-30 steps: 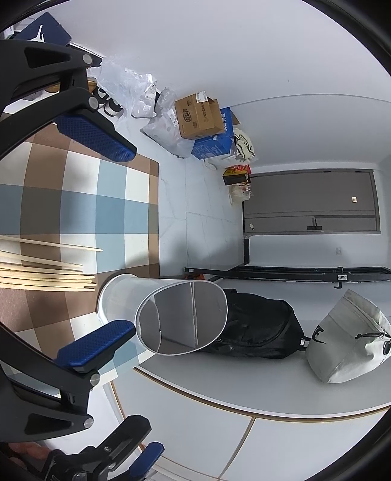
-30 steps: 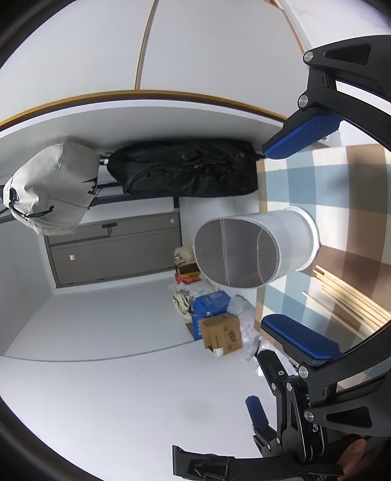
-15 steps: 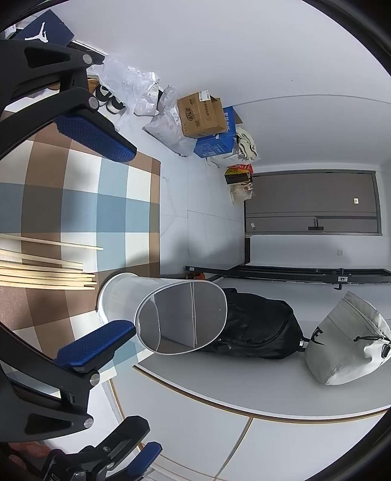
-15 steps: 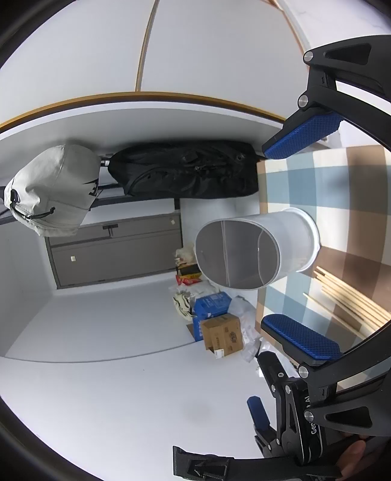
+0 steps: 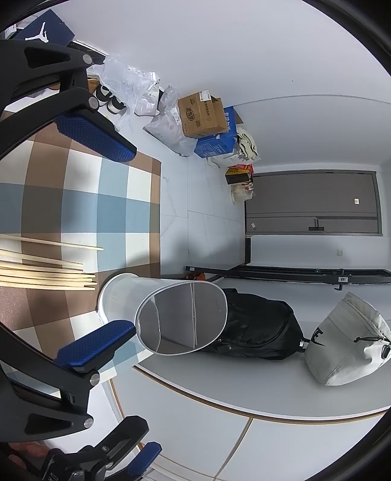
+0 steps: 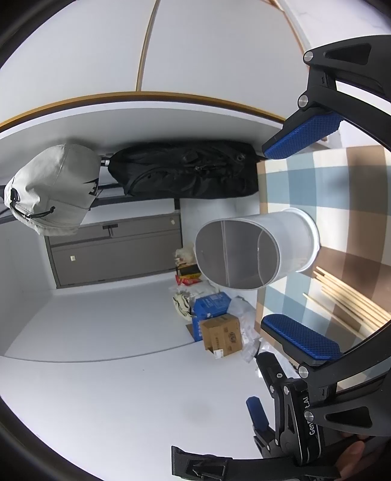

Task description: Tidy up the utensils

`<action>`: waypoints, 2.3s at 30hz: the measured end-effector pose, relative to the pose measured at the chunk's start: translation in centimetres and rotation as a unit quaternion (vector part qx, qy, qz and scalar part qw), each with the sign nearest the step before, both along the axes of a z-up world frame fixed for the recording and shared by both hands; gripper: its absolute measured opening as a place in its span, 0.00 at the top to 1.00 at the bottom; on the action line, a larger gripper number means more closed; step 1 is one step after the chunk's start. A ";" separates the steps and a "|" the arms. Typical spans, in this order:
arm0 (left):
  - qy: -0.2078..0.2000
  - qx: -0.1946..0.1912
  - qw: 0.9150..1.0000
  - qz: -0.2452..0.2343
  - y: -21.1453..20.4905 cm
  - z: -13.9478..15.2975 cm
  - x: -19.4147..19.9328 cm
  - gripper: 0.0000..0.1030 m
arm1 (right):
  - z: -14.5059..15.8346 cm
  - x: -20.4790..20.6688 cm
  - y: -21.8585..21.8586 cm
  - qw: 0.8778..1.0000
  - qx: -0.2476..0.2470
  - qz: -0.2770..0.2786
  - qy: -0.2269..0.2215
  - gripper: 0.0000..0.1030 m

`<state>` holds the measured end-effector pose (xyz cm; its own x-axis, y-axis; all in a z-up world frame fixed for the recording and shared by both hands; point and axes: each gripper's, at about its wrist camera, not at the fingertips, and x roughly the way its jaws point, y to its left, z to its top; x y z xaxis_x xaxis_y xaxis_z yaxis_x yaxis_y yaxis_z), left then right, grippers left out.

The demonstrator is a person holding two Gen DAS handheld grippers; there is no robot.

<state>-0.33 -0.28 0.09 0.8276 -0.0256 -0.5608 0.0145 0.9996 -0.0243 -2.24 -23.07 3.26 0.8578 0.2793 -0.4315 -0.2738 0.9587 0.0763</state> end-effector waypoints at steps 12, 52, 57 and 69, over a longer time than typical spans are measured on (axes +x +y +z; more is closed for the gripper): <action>0.016 -0.002 1.000 0.000 0.2 -0.7 0.5 0.01 | -0.2 0.3 0.2 1.000 0.001 0.001 0.012 0.00; 0.335 -0.026 0.940 -0.053 -0.3 -10.2 9.2 0.97 | -3.5 5.9 -2.5 0.983 0.054 0.011 0.178 0.04; 0.325 -0.043 0.943 -0.054 -0.4 -9.0 7.8 1.00 | -4.0 5.9 -1.8 0.981 0.042 0.019 0.187 0.07; 0.244 -0.098 0.964 -0.042 1.2 -3.6 4.1 1.00 | -7.8 6.6 1.7 0.955 0.045 0.072 0.284 0.47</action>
<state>3.73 0.92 -3.55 0.4561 -0.2265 -0.8606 0.0341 0.9708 -0.2375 4.39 -21.38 -4.57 0.4420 0.4339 -0.7851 -0.2919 0.8972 0.3315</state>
